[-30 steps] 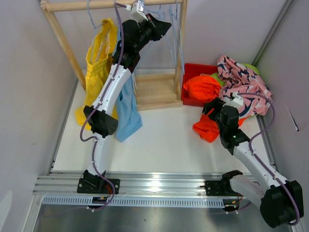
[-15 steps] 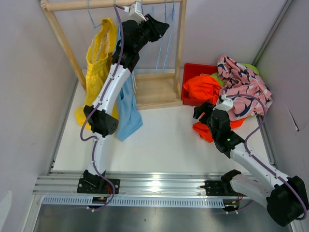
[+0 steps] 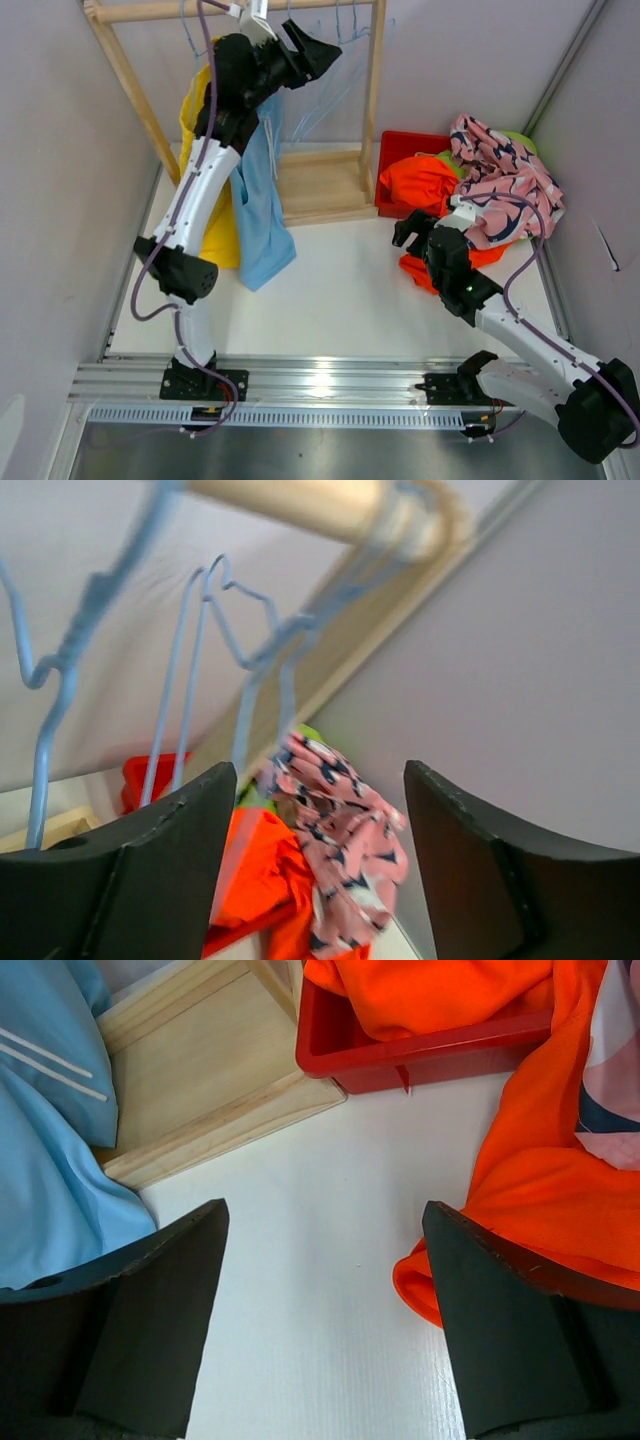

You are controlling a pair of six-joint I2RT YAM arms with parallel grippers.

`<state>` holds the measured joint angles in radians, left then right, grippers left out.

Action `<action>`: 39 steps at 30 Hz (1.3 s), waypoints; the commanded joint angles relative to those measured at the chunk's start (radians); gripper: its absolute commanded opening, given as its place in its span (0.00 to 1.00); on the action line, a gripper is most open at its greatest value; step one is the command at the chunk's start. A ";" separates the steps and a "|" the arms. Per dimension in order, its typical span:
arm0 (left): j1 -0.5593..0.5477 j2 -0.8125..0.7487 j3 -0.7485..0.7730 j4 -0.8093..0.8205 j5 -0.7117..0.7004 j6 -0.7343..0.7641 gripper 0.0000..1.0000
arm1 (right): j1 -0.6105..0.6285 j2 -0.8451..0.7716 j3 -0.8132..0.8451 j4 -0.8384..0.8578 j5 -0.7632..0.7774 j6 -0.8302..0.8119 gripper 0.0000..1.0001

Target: Remove the shorts from the hanger

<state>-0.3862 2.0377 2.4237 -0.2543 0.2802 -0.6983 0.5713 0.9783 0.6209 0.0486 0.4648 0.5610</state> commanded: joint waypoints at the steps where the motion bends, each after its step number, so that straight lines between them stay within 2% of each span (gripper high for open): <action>1: -0.006 -0.227 -0.079 0.033 0.102 0.034 0.76 | 0.015 -0.023 0.062 -0.027 0.084 0.000 0.85; 3: -0.006 -0.299 -0.100 -0.002 0.126 0.057 0.86 | 0.013 -0.044 0.062 -0.035 0.090 -0.006 0.85; 5: -0.008 -0.339 -0.100 -0.063 0.142 0.100 0.89 | 0.015 -0.055 0.063 -0.044 0.090 -0.009 0.85; 6: -0.008 -0.382 -0.100 -0.092 0.136 0.123 0.95 | 0.015 -0.062 0.063 -0.046 0.092 -0.009 0.85; 7: -0.008 -0.405 -0.098 -0.124 0.122 0.152 0.95 | 0.015 -0.069 0.068 -0.046 0.094 -0.009 0.85; 8: -0.008 -0.431 -0.118 -0.199 0.061 0.224 0.99 | 0.016 -0.072 0.069 -0.079 0.091 -0.007 0.85; 10: -0.008 -0.531 -0.191 -0.281 -0.040 0.336 0.99 | 0.016 -0.087 0.071 -0.091 0.086 -0.007 0.85; 11: -0.008 -0.569 -0.269 -0.290 -0.161 0.370 0.99 | 0.016 -0.093 0.071 -0.095 0.078 -0.007 0.85; 13: -0.006 -0.663 -0.389 -0.303 -0.286 0.451 0.99 | 0.019 -0.102 0.069 -0.095 0.068 -0.012 0.84; 15: 0.006 -0.691 -0.472 -0.324 -0.428 0.489 0.99 | 0.022 -0.104 0.068 -0.098 0.054 -0.018 0.84; 18: 0.033 -0.665 -0.482 -0.358 -0.502 0.529 0.99 | 0.029 -0.102 0.071 -0.099 0.038 -0.024 0.83; 23: 0.053 -0.545 -0.448 -0.307 -0.539 0.563 0.96 | 0.045 -0.115 0.069 -0.122 0.034 -0.027 0.82; 27: 0.078 -0.383 -0.260 -0.358 -0.533 0.568 0.95 | 0.052 -0.145 0.053 -0.159 0.041 -0.029 0.82; 28: 0.082 -0.345 -0.133 -0.405 -0.524 0.568 0.94 | 0.053 -0.153 0.046 -0.165 0.049 -0.029 0.82; 31: 0.093 -0.228 0.010 -0.454 -0.524 0.574 0.93 | 0.052 -0.188 0.027 -0.182 0.063 -0.033 0.82; 33: 0.098 -0.197 0.031 -0.445 -0.533 0.576 0.92 | 0.052 -0.210 0.017 -0.191 0.064 -0.035 0.82; 36: 0.109 -0.211 0.008 -0.415 -0.526 0.568 0.82 | 0.052 -0.225 0.002 -0.202 0.072 -0.035 0.82; 37: 0.113 -0.212 0.003 -0.412 -0.521 0.565 0.74 | 0.052 -0.228 -0.003 -0.204 0.075 -0.033 0.82; 39: 0.115 -0.218 -0.003 -0.411 -0.513 0.565 0.65 | 0.052 -0.231 -0.006 -0.205 0.080 -0.035 0.82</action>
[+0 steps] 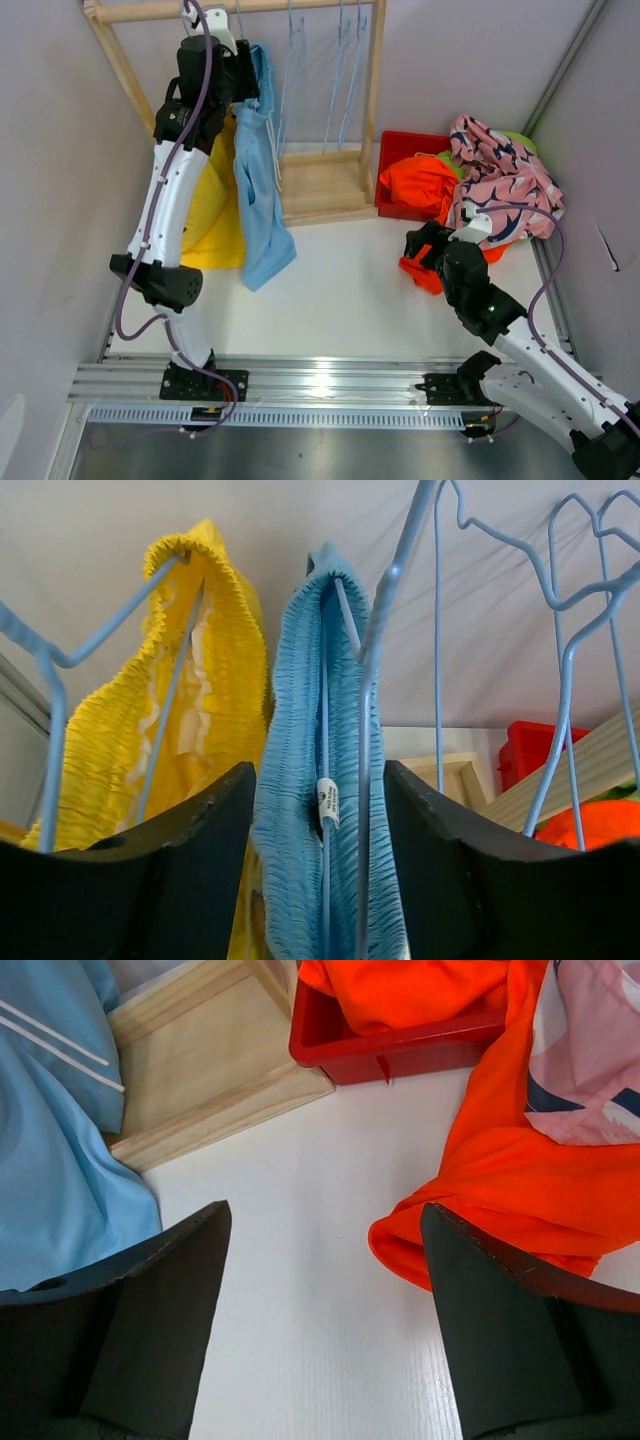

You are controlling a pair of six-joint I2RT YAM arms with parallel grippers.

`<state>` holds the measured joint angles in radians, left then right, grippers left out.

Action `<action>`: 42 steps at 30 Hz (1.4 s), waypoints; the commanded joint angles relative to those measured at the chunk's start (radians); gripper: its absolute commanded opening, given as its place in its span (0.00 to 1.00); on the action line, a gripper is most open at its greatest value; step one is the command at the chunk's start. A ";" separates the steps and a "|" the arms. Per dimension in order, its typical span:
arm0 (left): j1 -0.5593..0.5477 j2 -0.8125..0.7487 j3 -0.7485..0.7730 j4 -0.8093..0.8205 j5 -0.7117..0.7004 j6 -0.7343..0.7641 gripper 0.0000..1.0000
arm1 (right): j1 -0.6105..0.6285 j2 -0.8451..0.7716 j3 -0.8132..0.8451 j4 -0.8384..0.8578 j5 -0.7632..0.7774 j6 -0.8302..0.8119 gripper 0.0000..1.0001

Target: Remove the shorts from the hanger

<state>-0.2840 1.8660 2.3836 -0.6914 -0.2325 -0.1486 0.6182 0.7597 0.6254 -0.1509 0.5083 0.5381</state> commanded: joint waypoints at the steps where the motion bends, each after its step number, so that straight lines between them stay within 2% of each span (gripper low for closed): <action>1: 0.011 -0.047 0.035 0.023 -0.001 0.015 0.58 | 0.005 -0.013 -0.013 -0.007 0.039 -0.009 0.82; 3: 0.011 -0.048 0.035 0.009 0.005 0.020 0.51 | 0.005 -0.013 -0.015 -0.006 0.042 -0.007 0.82; 4: 0.012 -0.050 0.038 0.006 0.005 0.021 0.44 | 0.005 -0.014 -0.016 -0.007 0.044 -0.007 0.82; 12: 0.014 -0.065 -0.003 -0.028 0.048 0.017 0.36 | 0.005 -0.025 -0.032 -0.009 0.045 0.000 0.82; 17: 0.012 -0.076 -0.011 -0.059 0.065 0.006 0.16 | 0.005 -0.033 -0.046 -0.007 0.044 0.010 0.82; 18: 0.014 -0.077 -0.020 -0.063 0.068 0.007 0.04 | 0.005 -0.033 -0.049 -0.009 0.048 0.010 0.82; 19: 0.014 -0.076 -0.009 -0.068 0.076 0.010 0.00 | 0.006 -0.034 -0.047 -0.009 0.047 0.010 0.82; 25: 0.012 -0.091 0.040 -0.105 0.100 0.043 0.00 | 0.005 -0.037 -0.041 0.001 0.052 -0.003 0.82; 31: 0.011 -0.215 0.127 -0.097 0.136 0.044 0.00 | 0.005 -0.023 0.003 0.033 0.053 -0.046 0.82; 39: 0.011 -0.370 0.137 -0.097 0.241 0.015 0.00 | 0.005 -0.026 0.080 0.024 0.050 -0.084 0.82; 42: 0.012 -0.424 0.069 -0.070 0.282 0.018 0.00 | 0.005 -0.043 0.097 0.017 0.047 -0.095 0.82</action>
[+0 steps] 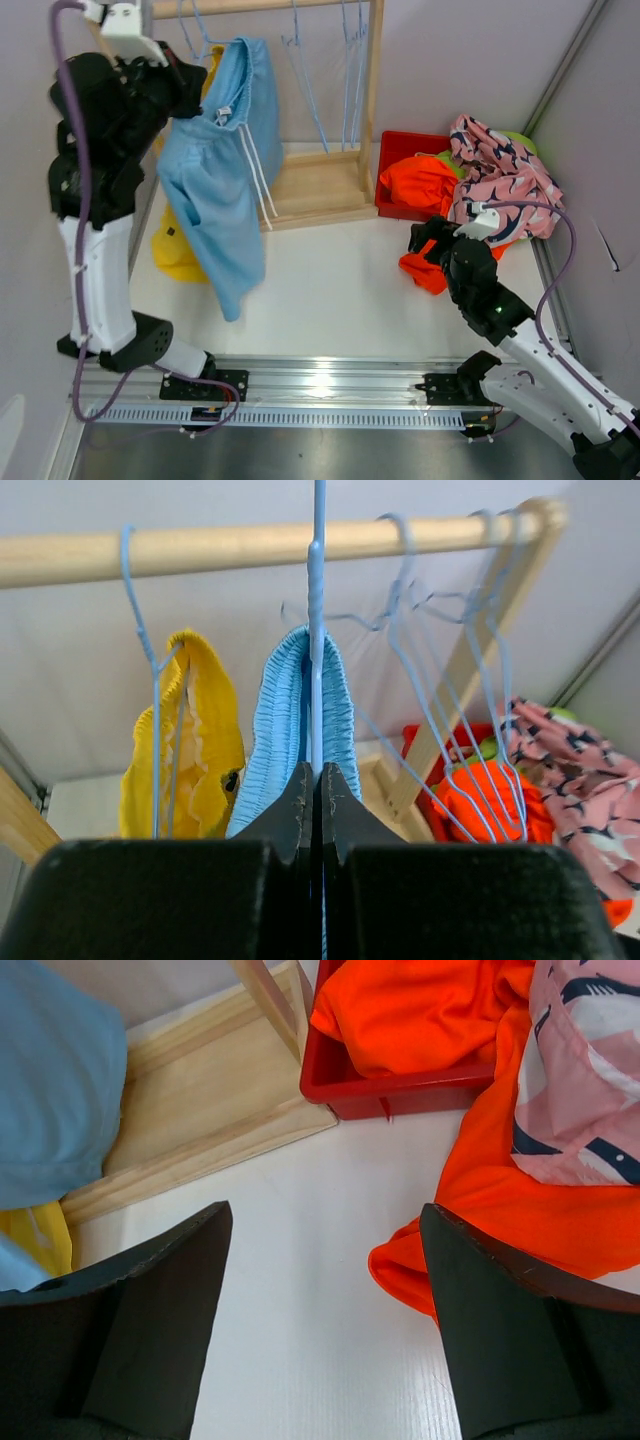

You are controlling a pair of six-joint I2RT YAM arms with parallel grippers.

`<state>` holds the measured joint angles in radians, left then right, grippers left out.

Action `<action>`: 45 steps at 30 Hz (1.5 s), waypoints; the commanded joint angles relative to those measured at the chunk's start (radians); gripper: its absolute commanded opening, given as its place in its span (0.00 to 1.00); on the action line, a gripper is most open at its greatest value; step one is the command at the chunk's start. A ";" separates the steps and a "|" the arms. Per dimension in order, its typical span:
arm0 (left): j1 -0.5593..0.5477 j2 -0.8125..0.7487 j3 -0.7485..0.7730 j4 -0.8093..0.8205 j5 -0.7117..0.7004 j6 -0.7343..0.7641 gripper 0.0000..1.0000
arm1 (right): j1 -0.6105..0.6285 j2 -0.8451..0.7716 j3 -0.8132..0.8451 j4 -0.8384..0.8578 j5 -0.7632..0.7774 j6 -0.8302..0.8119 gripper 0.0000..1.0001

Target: Remove the shorts from the hanger

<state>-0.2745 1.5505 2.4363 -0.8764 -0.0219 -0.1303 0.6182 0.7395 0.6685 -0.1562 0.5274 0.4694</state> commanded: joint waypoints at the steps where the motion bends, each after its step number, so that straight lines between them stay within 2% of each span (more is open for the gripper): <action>1: 0.003 -0.118 -0.026 0.131 0.066 0.001 0.00 | 0.005 -0.028 0.057 0.017 0.028 -0.026 0.82; 5: 0.006 -0.080 0.022 0.113 0.079 -0.002 0.00 | 0.005 -0.045 0.069 -0.002 0.022 -0.023 0.82; 10: 0.004 -0.113 -0.014 0.088 0.129 -0.023 0.00 | 0.006 -0.084 0.077 -0.037 0.010 -0.031 0.81; 12: 0.004 -0.159 -0.125 0.071 0.197 -0.026 0.00 | 0.005 -0.106 0.077 -0.023 -0.082 -0.089 0.82; 13: 0.004 -0.231 -0.172 0.070 0.230 -0.029 0.00 | 0.005 -0.127 0.080 -0.010 -0.128 -0.113 0.84; 14: 0.003 -0.277 -0.221 0.080 0.294 -0.035 0.00 | 0.005 -0.135 0.098 -0.005 -0.227 -0.136 0.86; 15: 0.003 -0.324 -0.381 0.094 0.325 -0.045 0.00 | 0.006 -0.140 0.112 -0.002 -0.277 -0.158 0.86; 17: 0.003 -0.454 -0.489 0.134 0.400 -0.080 0.00 | 0.005 -0.131 0.152 -0.014 -0.392 -0.198 0.89; 19: 0.003 -0.490 -0.488 0.082 0.538 -0.104 0.00 | 0.006 -0.097 0.230 -0.032 -0.455 -0.215 0.97; 20: 0.001 -0.510 -0.450 0.071 0.581 -0.110 0.00 | 0.006 -0.082 0.258 -0.037 -0.507 -0.218 0.97; 23: -0.071 -0.605 -0.506 0.155 0.657 -0.181 0.00 | 0.006 -0.030 0.350 -0.034 -0.582 -0.224 1.00; 24: -0.071 -0.624 -0.525 0.186 0.701 -0.207 0.00 | 0.006 -0.016 0.370 -0.032 -0.592 -0.225 1.00; 25: -0.071 -0.639 -0.587 0.268 0.814 -0.269 0.00 | 0.006 -0.005 0.406 -0.034 -0.601 -0.229 1.00; 26: -0.071 -0.655 -0.600 0.298 0.839 -0.294 0.00 | 0.006 0.017 0.425 -0.039 -0.607 -0.232 0.99; 33: -0.072 -0.705 -0.635 0.366 0.886 -0.371 0.00 | 0.011 0.034 0.513 -0.042 -0.600 -0.232 0.99; 41: -0.072 -0.672 -0.596 0.312 0.823 -0.319 0.00 | 0.014 -0.032 0.471 -0.026 -0.596 -0.175 1.00; 42: -0.072 -0.662 -0.574 0.259 0.804 -0.278 0.00 | 0.014 -0.043 0.465 -0.052 -0.581 -0.186 0.99; 45: -0.072 -0.635 -0.522 0.185 0.728 -0.214 0.00 | 0.014 -0.107 0.473 -0.111 -0.381 -0.227 0.99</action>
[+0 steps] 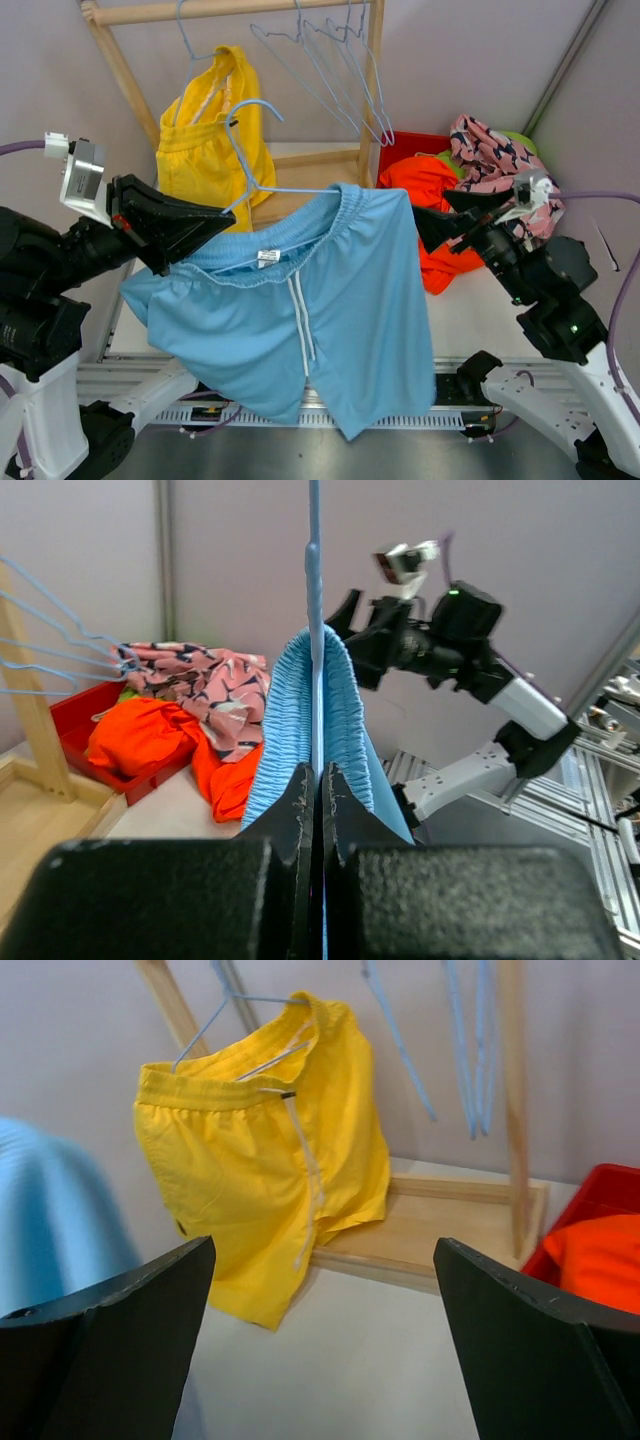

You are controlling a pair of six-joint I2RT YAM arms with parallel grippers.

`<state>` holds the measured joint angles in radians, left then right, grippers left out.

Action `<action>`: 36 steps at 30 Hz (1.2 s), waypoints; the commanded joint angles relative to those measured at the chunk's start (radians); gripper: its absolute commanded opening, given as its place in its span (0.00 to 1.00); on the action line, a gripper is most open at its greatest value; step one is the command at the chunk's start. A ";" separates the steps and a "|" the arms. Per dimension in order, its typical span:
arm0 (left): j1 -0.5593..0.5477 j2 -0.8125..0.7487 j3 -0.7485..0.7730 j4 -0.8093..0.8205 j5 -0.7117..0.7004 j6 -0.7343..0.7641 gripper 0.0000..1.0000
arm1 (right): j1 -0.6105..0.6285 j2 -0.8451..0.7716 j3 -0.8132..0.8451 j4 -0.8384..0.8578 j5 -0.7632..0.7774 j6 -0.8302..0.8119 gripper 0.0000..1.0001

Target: Remove the shorts from the hanger

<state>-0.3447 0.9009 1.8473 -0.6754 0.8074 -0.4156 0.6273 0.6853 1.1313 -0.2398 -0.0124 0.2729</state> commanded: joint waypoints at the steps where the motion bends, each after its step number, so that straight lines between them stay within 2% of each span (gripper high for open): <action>1: -0.002 0.019 0.067 -0.021 -0.108 0.078 0.00 | 0.005 -0.090 0.012 -0.036 0.190 -0.041 0.99; 3: -0.002 0.026 0.058 -0.009 -0.094 0.072 0.00 | 0.006 -0.122 0.010 -0.029 0.215 -0.087 0.99; 5: -0.002 0.027 0.050 0.011 -0.076 0.058 0.00 | 0.006 -0.142 0.016 -0.021 0.177 -0.116 1.00; 8: -0.002 0.027 0.052 0.045 -0.039 0.034 0.00 | 0.005 -0.095 0.047 -0.023 0.053 -0.126 1.00; 9: -0.002 0.026 0.046 0.051 -0.025 0.028 0.00 | 0.005 -0.072 0.059 -0.023 -0.033 -0.120 0.99; 11: -0.002 0.021 0.049 0.068 0.002 0.012 0.00 | 0.005 0.012 0.068 -0.010 -0.130 -0.103 0.99; 13: -0.002 0.021 0.050 0.077 0.012 0.005 0.00 | 0.006 0.068 0.067 0.003 -0.175 -0.094 0.99; 17: -0.002 0.020 0.047 0.088 0.026 -0.008 0.00 | 0.005 0.161 0.024 0.108 -0.221 -0.061 0.99; 23: -0.002 0.021 0.052 0.094 0.032 -0.014 0.00 | 0.006 0.214 -0.036 0.204 -0.245 -0.021 0.98; 24: -0.002 0.021 0.052 0.093 0.030 -0.014 0.00 | 0.006 0.211 -0.042 0.211 -0.239 -0.018 0.94; 25: -0.002 0.021 0.049 0.091 0.027 -0.011 0.00 | 0.005 0.207 -0.050 0.218 -0.235 -0.018 0.67; 28: -0.002 0.023 0.053 0.076 0.013 0.000 0.00 | 0.005 0.166 -0.079 0.226 -0.187 -0.035 0.10; 29: -0.002 0.026 0.053 0.067 0.009 0.008 0.00 | 0.005 0.151 -0.084 0.224 -0.131 -0.038 0.00; 34: -0.002 0.024 0.046 0.020 -0.020 0.044 0.00 | -0.034 0.053 -0.094 0.197 0.110 -0.046 0.00; 36: -0.002 0.026 0.043 0.002 -0.022 0.052 0.00 | -0.095 0.037 -0.068 0.174 0.207 -0.044 0.00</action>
<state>-0.3447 0.9291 1.8690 -0.7059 0.8074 -0.3840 0.5919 0.7574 1.0237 -0.0856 -0.0231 0.2348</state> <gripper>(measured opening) 0.020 0.056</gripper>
